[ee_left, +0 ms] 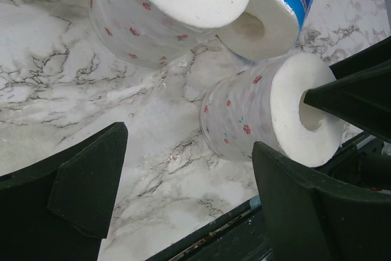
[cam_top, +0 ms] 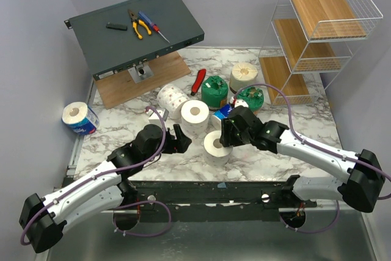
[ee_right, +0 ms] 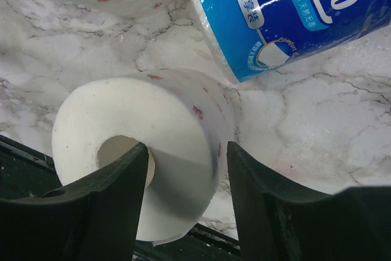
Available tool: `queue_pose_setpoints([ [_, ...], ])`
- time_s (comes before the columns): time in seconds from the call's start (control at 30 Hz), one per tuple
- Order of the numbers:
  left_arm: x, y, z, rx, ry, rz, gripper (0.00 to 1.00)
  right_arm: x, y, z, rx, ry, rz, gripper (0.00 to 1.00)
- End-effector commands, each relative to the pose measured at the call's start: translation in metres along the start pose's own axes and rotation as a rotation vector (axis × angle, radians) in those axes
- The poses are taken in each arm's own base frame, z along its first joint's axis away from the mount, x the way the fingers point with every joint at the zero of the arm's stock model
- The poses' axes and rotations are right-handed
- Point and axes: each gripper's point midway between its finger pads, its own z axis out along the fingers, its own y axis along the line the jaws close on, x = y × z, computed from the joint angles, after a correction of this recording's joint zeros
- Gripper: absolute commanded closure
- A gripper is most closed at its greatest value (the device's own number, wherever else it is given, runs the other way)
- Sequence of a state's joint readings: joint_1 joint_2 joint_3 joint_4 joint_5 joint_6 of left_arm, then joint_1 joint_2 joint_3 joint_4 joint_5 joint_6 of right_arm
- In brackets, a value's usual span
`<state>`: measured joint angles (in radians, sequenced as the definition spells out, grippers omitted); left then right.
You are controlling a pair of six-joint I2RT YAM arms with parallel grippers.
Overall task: Place and organize the paper towels onto the shelf
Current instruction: Pick up the paper towel from the center of the board.
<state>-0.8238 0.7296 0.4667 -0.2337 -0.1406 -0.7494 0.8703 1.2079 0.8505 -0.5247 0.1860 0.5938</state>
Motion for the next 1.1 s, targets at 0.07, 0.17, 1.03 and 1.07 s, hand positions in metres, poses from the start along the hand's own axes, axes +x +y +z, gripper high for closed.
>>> queue_pose_setpoints([
  [0.07,-0.007,-0.01,0.0,0.037,-0.012,0.012,0.14,0.007,-0.007,-0.001,0.029,0.035,-0.026,0.49],
  [0.17,-0.008,-0.009,0.0,0.034,-0.012,0.012,0.14,0.001,-0.006,-0.005,0.033,0.019,-0.025,0.53],
  [1.03,-0.039,-0.021,-0.025,0.049,-0.073,0.076,0.14,-0.26,0.007,-0.208,0.198,-0.731,0.021,0.59],
  [1.07,-0.039,-0.023,-0.026,0.054,-0.073,0.077,0.14,-0.273,0.007,-0.218,0.202,-0.772,0.036,0.59],
])
